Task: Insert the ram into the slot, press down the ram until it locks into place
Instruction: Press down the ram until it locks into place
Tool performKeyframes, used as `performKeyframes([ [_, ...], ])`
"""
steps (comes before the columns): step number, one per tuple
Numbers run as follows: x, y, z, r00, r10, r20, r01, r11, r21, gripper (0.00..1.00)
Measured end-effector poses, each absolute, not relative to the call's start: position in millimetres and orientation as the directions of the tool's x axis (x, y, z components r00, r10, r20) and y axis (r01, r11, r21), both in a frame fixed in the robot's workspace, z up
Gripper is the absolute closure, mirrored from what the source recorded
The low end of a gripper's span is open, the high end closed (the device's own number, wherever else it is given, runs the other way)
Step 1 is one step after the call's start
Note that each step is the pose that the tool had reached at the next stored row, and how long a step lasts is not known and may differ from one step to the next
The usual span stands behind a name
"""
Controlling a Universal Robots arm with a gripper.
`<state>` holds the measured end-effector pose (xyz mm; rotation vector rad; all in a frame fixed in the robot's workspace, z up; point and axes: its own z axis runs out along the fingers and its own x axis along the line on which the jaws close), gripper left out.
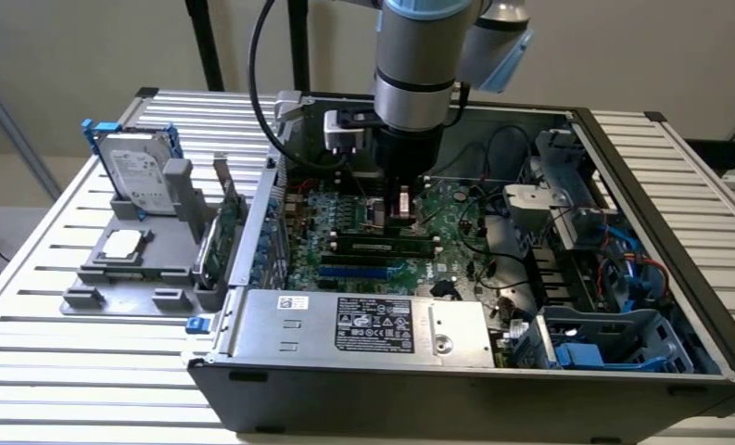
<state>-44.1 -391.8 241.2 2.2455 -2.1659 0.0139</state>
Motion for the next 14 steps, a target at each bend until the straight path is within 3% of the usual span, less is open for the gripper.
performKeyframes([
  [14,-43.6,-391.8,232.3,0.036,-0.999,0.021,-0.999,-0.036,0.019,0.89],
])
